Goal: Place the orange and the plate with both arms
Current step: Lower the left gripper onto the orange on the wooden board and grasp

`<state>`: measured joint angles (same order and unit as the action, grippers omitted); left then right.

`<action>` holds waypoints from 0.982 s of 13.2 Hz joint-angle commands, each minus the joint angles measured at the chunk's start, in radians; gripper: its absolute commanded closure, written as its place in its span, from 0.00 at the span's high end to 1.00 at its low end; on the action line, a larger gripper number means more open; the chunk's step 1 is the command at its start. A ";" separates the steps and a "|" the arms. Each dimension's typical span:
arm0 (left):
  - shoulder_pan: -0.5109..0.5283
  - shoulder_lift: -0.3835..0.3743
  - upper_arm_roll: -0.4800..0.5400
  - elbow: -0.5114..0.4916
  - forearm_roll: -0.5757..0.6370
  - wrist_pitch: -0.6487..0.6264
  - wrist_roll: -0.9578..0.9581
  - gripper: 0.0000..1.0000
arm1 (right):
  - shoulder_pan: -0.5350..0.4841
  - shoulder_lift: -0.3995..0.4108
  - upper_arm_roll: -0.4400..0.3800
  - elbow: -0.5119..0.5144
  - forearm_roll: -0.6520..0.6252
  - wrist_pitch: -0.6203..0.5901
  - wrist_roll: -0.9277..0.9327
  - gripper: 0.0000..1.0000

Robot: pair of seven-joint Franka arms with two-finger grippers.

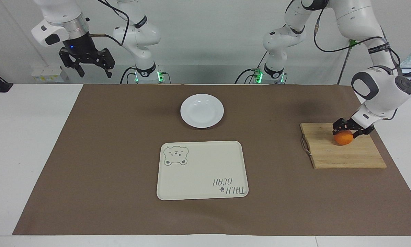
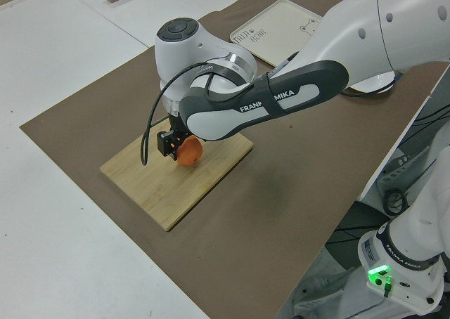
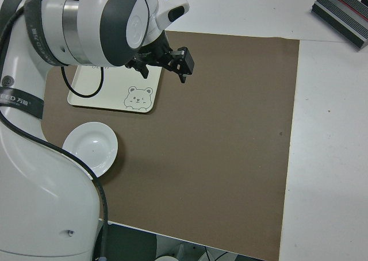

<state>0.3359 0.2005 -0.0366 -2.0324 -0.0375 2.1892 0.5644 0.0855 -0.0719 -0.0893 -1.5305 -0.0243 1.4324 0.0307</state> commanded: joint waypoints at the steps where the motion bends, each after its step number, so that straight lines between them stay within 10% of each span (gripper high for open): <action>1: 0.017 -0.035 -0.006 -0.046 -0.005 0.037 0.020 0.86 | -0.012 0.001 0.003 0.009 0.003 -0.003 -0.023 1.00; 2: 0.017 -0.035 -0.006 -0.046 -0.005 0.037 0.022 0.47 | -0.012 0.001 0.003 0.009 0.003 -0.003 -0.022 1.00; 4: 0.015 -0.036 -0.005 -0.046 -0.004 0.034 0.023 0.02 | -0.012 0.001 0.003 0.009 0.003 -0.003 -0.023 1.00; 13: -0.150 -0.211 -0.009 -0.040 0.001 -0.168 -0.003 0.00 | -0.012 0.001 0.003 0.009 0.003 -0.003 -0.022 1.00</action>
<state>0.2566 0.0725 -0.0577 -2.0405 -0.0375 2.0920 0.5755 0.0856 -0.0719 -0.0893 -1.5306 -0.0243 1.4324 0.0307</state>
